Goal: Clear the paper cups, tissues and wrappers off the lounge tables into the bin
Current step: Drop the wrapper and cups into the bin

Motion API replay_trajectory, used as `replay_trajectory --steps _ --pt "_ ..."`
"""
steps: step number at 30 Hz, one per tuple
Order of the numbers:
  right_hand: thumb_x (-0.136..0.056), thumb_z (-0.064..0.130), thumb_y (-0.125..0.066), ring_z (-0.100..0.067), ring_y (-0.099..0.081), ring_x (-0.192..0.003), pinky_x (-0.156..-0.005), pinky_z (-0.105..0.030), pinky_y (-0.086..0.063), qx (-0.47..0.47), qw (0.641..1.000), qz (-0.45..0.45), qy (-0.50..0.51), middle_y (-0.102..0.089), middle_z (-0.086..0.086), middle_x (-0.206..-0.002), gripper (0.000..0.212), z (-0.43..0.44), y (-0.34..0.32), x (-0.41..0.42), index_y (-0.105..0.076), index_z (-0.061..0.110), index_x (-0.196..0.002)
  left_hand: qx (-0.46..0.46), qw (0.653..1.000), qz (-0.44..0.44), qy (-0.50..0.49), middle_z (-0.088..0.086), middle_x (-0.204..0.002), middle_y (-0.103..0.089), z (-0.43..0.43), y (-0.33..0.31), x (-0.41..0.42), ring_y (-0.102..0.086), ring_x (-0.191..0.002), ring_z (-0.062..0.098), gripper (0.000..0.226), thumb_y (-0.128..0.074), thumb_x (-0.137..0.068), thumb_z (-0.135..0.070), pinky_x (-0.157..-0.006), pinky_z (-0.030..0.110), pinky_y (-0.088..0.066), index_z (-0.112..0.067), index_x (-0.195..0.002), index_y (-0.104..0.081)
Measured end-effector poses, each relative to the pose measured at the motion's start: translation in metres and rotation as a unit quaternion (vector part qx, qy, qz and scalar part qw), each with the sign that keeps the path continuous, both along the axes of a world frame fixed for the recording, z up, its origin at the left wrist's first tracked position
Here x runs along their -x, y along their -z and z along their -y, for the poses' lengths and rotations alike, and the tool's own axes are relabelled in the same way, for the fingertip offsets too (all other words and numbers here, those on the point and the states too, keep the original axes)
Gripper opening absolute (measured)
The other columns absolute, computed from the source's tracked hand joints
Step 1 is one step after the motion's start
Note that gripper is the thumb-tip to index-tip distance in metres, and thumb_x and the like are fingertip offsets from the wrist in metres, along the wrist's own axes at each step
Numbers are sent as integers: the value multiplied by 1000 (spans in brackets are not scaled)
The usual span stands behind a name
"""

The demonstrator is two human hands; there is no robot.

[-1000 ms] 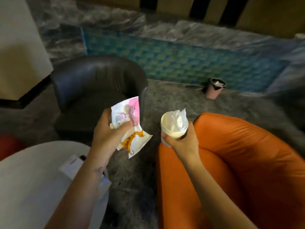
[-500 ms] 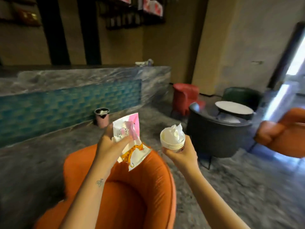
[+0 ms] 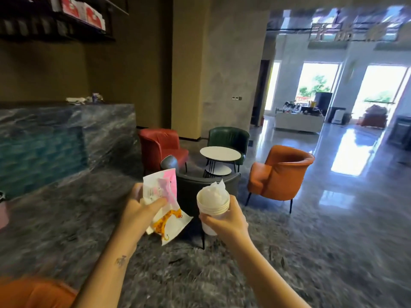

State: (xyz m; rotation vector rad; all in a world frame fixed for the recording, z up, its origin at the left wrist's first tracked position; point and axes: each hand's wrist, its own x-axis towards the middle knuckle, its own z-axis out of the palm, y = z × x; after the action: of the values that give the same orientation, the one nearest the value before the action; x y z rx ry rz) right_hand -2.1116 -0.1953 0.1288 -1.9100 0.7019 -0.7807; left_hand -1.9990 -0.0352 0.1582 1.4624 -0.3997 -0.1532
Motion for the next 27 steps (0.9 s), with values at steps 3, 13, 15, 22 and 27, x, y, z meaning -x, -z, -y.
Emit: replay_trajectory --steps 3,13,15,22,27 --pt "-59 39 -79 -13 -52 -105 -100 -46 -36 9 1000 2 -11 -51 26 -89 57 45 1 -58 -42 41 -103 6 1000 3 -4 2 -78 -68 45 7 -57 -65 -65 15 28 -70 -78 -1 -53 27 -49 -24 -86 -56" --pt "-63 35 -78 -12 -52 -102 -101 -46 -36 28 995 14 -98 -53 19 -96 59 141 -30 -312 -44 34 -111 -7 997 2 -76 1 -77 -69 124 -8 -292 -66 -67 16 24 -70 -78 -3 -55 28 -50 -22 -88 -57" --pt "-64 35 -78 -14 -53 -103 -100 -47 -37 23 993 11 -112 -56 16 -98 57 147 -25 -366 -45 32 -110 -10 995 -7 -102 -1 -76 -68 126 -3 -338 -66 -63 10 22 -70 -78 -5 -49 23 -48 -20 -90 -58" --pt "-61 35 -78 -16 -55 -105 -98 -49 -38 7 980 6 -198 -55 16 -99 58 141 13 -582 -45 29 -109 -25 982 -27 -183 -8 -81 -67 115 33 -516 -65 -66 4 25 -71 -79 -10 -50 19 -46 -28 -88 -57" --pt "-63 34 -78 -13 -54 -97 -99 -49 -37 -3 958 4 -288 -50 26 -85 54 113 18 -765 -41 33 -102 -26 963 -20 -268 -8 -89 -67 78 29 -661 -65 -77 9 34 -71 -79 -8 -57 25 -47 -29 -101 -57"
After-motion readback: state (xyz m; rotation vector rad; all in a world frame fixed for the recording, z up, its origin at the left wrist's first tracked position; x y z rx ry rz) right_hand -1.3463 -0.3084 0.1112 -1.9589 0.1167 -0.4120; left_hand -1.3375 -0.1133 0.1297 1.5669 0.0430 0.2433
